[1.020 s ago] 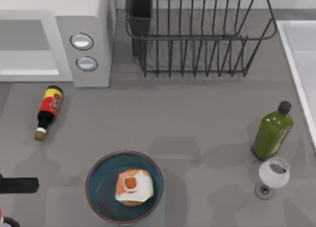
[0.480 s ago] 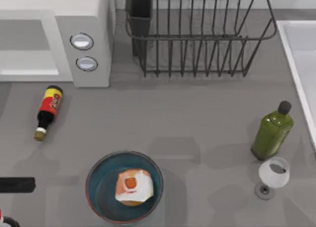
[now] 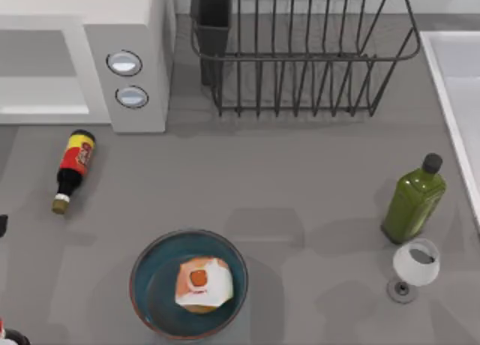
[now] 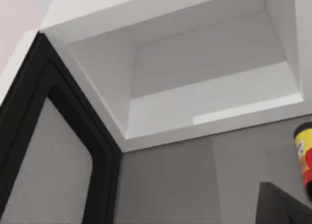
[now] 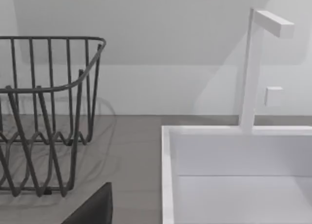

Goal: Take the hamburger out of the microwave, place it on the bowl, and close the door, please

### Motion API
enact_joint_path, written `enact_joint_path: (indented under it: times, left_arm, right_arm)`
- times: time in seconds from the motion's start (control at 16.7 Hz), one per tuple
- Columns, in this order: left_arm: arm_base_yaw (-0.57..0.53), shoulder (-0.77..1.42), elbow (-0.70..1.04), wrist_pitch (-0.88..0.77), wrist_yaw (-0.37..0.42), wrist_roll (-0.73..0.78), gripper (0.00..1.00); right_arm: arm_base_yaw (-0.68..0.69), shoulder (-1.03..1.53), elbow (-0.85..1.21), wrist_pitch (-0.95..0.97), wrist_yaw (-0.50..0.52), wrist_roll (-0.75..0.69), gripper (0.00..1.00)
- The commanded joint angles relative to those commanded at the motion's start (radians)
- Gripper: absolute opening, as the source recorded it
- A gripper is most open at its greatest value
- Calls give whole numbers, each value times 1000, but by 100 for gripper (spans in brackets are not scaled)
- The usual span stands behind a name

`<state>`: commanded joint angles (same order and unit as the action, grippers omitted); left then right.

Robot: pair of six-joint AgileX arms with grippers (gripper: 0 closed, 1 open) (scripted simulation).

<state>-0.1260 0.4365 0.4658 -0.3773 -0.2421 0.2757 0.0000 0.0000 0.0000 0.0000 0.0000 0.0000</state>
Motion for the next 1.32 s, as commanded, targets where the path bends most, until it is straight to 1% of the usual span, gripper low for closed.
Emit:
enact_joint_path:
  times: [0.54,0.78,0.9,1.02,1.14,1.32]
  left_arm:
    - [717,808,567,-237,557,397,0]
    - [979,1103,775,-323,761,541,0]
    - [1077,1213,852,-356,837,595,0]
    - [1144,1289,906,-378,889,632,0]
    - [1176,1325,931,-389,913,650,0]
    - [1178,1328,933,-389,915,651,0]
  right_arm:
    - [0,0,0,0,0,0,100]
    - [0,0,0,0,0,0,100]
    - [0,0,0,0,0,0,100]
    - [0,0,0,0,0,0,100]
    - [0,0,0,0,0,0,100]
    - [0,0,0,0,0,0,100]
